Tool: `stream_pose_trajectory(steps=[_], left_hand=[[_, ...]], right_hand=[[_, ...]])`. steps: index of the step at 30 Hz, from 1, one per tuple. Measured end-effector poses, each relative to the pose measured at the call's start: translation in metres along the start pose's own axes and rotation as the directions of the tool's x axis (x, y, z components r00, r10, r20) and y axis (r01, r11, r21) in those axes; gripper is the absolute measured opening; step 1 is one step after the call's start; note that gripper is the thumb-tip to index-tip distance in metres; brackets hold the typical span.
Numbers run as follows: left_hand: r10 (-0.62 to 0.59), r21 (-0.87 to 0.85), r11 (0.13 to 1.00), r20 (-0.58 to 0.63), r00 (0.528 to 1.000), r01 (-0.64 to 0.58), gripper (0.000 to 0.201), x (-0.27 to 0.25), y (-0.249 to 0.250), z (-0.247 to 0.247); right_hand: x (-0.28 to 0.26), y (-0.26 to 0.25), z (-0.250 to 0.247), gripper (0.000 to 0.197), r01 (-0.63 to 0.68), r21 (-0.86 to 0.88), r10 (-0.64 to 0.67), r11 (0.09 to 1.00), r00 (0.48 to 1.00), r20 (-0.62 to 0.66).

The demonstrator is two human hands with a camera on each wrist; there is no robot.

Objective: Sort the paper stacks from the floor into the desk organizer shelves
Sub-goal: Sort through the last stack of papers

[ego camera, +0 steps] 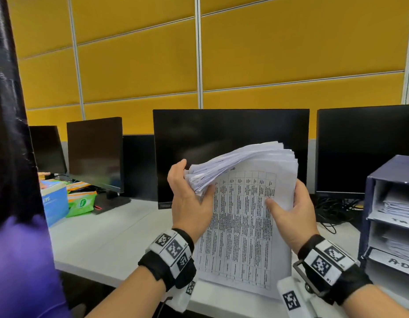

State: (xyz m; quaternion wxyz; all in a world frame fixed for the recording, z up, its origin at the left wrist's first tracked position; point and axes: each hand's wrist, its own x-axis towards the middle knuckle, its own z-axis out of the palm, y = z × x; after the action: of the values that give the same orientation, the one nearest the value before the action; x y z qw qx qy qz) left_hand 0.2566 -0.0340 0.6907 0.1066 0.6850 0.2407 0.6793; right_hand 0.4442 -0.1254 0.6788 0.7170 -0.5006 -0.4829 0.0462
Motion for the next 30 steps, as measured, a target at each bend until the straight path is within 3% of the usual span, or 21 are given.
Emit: stream_pose_trajectory(steps=[3,6,10,16,20,25,30], left_hand=[[0.16,0.159,0.974,0.035,0.986,-0.164,0.056,0.002,0.003,-0.006],[0.22,0.246,0.946,-0.007,0.975,-0.212,0.033,0.005,0.002,-0.013],[0.236,0.28,0.938,-0.077,0.969,-0.206,0.036,0.006,-0.002,-0.018],[0.294,0.145,0.945,0.023,0.955,-0.295,0.043,0.002,-0.004,-0.023],[0.265,0.075,0.961,0.008,0.964,-0.265,0.049,0.003,-0.001,-0.027],[0.091,0.115,0.988,0.065,0.994,-0.098,0.024,0.019,0.002,-0.03],[-0.043,0.152,0.988,0.181,0.983,0.015,0.004,0.035,0.013,-0.036]], right_hand=[[0.0,-0.002,0.001,0.052,-0.014,-0.005,0.014,1.0,1.0,0.011],[0.003,-0.002,-0.001,0.051,-0.072,0.025,0.07,0.997,0.996,0.049],[0.005,-0.002,-0.003,0.047,-0.106,0.044,0.101,0.993,0.99,0.101],[0.008,0.001,-0.002,0.045,-0.124,0.044,0.12,0.991,0.989,0.088],[0.007,-0.002,-0.002,0.044,-0.112,0.016,0.11,0.994,0.99,0.088],[0.007,-0.002,-0.002,0.04,-0.11,-0.02,0.112,0.994,0.99,0.085],[0.008,-0.002,-0.003,0.042,-0.115,-0.048,0.119,0.992,0.99,0.076]])
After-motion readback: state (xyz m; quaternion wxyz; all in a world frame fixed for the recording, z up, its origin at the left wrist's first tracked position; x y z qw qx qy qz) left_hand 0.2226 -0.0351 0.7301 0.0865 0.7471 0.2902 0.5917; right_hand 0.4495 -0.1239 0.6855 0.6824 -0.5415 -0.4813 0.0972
